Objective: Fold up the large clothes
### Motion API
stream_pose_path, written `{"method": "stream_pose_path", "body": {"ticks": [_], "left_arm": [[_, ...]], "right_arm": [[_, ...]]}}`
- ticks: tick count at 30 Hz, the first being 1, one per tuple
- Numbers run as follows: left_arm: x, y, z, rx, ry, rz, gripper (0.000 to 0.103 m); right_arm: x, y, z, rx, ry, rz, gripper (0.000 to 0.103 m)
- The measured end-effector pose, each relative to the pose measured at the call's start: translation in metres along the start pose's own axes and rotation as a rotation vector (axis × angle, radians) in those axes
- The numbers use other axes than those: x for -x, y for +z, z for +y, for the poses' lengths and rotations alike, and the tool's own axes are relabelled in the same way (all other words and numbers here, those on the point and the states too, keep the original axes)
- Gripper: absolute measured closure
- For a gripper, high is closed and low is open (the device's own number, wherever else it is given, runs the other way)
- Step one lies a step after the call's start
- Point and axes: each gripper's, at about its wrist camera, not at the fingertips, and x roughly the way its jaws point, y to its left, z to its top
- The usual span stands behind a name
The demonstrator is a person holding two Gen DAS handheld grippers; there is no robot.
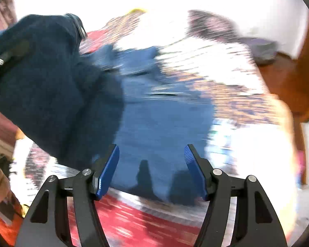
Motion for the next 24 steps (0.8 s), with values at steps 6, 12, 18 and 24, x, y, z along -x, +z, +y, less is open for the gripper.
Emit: {"method": "stream_pose_path", "body": {"ticks": [6, 12, 18, 24], "left_arm": [[-0.077, -0.053, -0.076, -0.149, -0.155, 0.291, 0.092], [-0.109, -0.110, -0.087, -0.234, -0.168, 0.514, 0.082], [-0.054, -0.090, -0.088, -0.299, -0.214, 0.423, 0.047], [-0.005, -0.062, -0.046, -0.344, -0.042, 0.232, 0.033]], "right_arm": [[0.040, -0.024, -0.070, -0.072, -0.169, -0.024, 0.041], [0.047, -0.037, -0.077, -0.072, -0.176, -0.030, 0.041], [0.057, -0.034, -0.053, -0.006, -0.158, -0.070, 0.041], [0.054, -0.017, -0.017, 0.072, -0.083, -0.108, 0.041]]}}
